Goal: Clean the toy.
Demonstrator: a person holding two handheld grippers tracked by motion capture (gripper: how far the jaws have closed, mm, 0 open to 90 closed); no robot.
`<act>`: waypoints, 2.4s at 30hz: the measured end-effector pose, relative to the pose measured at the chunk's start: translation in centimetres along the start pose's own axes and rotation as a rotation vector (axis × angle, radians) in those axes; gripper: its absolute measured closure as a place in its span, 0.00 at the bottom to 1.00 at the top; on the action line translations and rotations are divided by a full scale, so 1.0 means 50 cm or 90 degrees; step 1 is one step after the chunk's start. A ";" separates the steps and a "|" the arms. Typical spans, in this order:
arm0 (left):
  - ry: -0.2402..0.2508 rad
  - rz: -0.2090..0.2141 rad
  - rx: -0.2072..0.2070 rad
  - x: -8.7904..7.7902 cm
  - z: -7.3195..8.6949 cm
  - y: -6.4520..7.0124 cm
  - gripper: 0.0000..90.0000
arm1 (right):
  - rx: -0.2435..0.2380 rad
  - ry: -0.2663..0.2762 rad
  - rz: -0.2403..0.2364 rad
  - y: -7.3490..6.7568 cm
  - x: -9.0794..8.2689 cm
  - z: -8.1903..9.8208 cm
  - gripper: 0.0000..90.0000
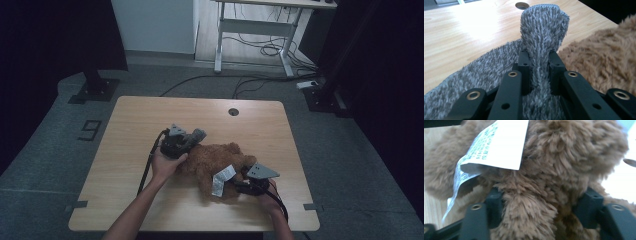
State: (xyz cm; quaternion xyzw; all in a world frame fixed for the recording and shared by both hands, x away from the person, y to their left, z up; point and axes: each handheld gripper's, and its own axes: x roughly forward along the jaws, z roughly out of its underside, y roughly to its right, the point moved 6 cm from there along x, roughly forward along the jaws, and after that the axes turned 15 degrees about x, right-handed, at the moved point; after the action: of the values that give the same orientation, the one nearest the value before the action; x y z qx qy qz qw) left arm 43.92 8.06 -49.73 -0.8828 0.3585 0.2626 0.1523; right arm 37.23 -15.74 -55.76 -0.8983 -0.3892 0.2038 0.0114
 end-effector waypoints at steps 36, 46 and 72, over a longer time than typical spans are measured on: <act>0.088 0.035 -0.042 -0.104 0.074 0.056 0.85 | 0.031 -0.016 0.002 -0.021 0.013 -0.042 0.58; 0.090 0.069 0.046 -0.072 -0.098 0.140 0.85 | 0.051 -0.031 -0.003 -0.001 0.014 -0.016 0.57; 0.032 0.036 0.047 -0.008 -0.048 0.126 0.86 | 0.076 -0.041 0.029 0.006 0.018 0.007 0.65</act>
State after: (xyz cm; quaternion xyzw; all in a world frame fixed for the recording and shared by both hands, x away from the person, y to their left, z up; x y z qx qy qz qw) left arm 40.03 2.79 -48.07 -0.8725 0.3963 0.2309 0.1684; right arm 37.84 -15.37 -56.43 -0.8976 -0.3562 0.2554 0.0479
